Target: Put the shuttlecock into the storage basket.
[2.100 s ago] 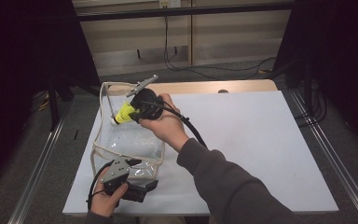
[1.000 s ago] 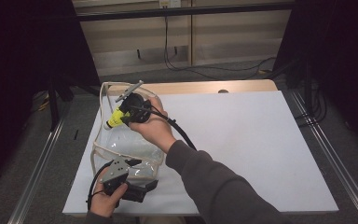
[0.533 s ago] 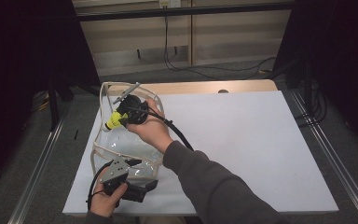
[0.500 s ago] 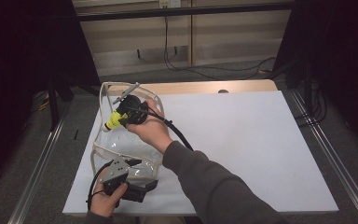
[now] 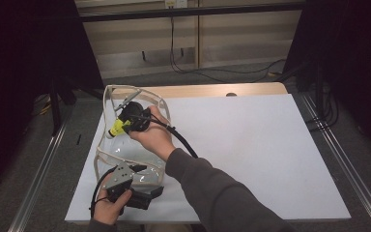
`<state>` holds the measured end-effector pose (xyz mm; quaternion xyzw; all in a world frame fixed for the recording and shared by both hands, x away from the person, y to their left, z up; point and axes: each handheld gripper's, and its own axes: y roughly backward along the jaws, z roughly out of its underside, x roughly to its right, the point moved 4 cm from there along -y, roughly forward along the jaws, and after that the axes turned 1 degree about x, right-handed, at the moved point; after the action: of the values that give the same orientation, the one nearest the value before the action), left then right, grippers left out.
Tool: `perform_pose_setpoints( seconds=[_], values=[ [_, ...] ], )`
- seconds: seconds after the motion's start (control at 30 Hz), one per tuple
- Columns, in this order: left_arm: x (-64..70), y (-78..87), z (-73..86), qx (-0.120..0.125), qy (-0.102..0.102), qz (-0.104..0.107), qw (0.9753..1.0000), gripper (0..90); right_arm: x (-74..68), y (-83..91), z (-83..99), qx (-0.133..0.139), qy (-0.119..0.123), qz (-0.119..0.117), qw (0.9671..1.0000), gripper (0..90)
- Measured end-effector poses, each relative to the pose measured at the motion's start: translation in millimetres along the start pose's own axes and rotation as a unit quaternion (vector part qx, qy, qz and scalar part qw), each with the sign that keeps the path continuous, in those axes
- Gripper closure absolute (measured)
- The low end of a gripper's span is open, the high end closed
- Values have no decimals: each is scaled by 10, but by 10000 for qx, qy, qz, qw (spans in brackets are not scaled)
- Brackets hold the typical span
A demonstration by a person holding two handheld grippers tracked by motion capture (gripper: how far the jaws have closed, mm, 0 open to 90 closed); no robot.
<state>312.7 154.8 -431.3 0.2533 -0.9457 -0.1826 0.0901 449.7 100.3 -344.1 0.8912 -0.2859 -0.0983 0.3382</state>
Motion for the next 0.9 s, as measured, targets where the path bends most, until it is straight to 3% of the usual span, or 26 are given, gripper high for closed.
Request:
perform_pose_setpoints(
  seconds=[0.47,0.9],
  values=[
    [1,1,1,-6,-2,-11,10000,35,-23,-73,20,-23,8,-70,10000,794],
    [4,5,8,-33,-25,-5,10000,36,-67,-249,99,-184,19,-167,9997,791]
  ],
)
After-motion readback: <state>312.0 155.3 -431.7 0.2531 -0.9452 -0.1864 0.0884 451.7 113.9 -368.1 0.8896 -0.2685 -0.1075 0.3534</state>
